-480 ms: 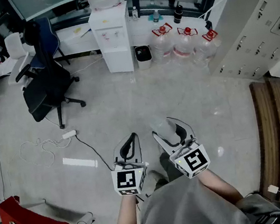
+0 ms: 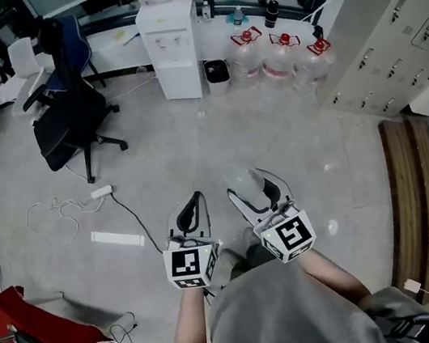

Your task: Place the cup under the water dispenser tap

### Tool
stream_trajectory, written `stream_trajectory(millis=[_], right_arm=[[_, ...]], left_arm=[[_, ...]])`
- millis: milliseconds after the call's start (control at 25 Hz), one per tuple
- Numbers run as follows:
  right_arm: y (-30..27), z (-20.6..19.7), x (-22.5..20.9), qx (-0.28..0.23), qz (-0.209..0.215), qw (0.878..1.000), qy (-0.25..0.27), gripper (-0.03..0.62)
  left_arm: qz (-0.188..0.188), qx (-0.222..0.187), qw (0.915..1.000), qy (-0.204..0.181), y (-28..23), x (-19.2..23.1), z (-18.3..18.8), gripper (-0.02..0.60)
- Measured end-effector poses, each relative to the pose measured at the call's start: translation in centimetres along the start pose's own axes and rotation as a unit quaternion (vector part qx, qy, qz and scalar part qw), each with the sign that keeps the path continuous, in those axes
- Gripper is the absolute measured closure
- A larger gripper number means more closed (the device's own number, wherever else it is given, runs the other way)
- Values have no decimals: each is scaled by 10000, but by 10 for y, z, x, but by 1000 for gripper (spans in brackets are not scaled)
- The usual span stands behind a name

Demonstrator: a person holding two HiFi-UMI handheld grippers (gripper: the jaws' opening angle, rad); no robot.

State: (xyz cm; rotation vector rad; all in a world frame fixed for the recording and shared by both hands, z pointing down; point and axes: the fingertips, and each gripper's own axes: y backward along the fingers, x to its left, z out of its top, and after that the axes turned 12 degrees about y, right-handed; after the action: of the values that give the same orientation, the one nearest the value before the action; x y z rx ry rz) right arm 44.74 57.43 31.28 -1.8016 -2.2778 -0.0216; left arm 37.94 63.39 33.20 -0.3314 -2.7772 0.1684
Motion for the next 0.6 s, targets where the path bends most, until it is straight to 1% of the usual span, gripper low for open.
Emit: stream_trajectory(millis=[280, 480, 600], right_arm=[[3, -17, -24, 28, 54, 9998, -181, 342], [12, -27, -64, 28, 21, 9996, -263, 342], [16, -33, -89, 6, -32, 9993, -361, 342]], left_arm=[[66, 84, 9999, -31, -23, -11, -3, 571], [13, 141, 9999, -68, -60, -33, -2, 571], [-67, 214, 9996, -158, -80, -50, 0, 571]])
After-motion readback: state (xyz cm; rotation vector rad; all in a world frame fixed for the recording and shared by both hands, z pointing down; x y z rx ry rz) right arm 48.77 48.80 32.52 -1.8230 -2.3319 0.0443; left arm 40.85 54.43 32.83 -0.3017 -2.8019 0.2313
